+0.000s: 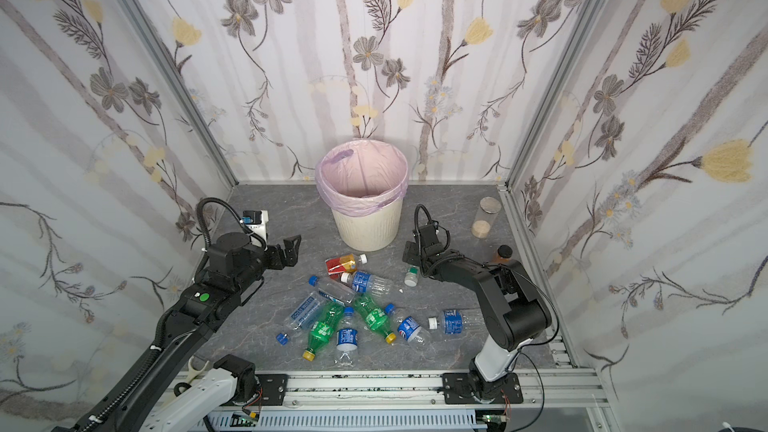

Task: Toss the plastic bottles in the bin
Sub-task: 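Lift the clear bottle over the bin and open the right gripper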

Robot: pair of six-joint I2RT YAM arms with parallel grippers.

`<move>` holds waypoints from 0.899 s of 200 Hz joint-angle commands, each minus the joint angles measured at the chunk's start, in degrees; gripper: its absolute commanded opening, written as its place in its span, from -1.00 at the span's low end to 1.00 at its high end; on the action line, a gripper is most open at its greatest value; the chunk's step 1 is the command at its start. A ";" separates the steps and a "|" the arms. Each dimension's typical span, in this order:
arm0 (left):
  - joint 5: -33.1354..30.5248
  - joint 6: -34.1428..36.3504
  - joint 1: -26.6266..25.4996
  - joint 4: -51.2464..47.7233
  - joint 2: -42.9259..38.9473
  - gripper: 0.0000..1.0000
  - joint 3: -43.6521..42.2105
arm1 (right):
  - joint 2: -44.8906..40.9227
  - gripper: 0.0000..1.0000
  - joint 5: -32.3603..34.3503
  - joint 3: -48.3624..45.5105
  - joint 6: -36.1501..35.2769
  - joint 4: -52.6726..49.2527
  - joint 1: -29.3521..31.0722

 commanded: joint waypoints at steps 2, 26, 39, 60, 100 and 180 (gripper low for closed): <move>0.50 -0.74 0.04 0.42 -0.43 1.00 -0.05 | 0.96 0.55 1.11 1.15 -0.95 -0.05 -0.09; 0.72 -1.17 0.05 0.31 -0.43 1.00 -0.64 | 1.03 0.33 1.24 0.95 -1.44 0.13 -0.25; 1.38 -1.35 0.05 0.31 -0.03 1.00 -1.43 | 0.33 0.19 0.78 0.18 -1.71 0.48 -0.46; 2.15 -2.19 0.06 0.31 0.46 1.00 -2.56 | -5.33 0.05 0.35 -3.68 -2.23 3.57 -0.50; 4.71 -1.98 0.10 0.31 0.73 1.00 -2.78 | -30.69 -0.17 -2.32 -14.20 -6.31 12.06 -0.28; 8.18 -2.65 0.08 0.05 0.08 0.97 -3.66 | -46.94 -0.36 -11.70 -2.74 -15.33 12.45 2.85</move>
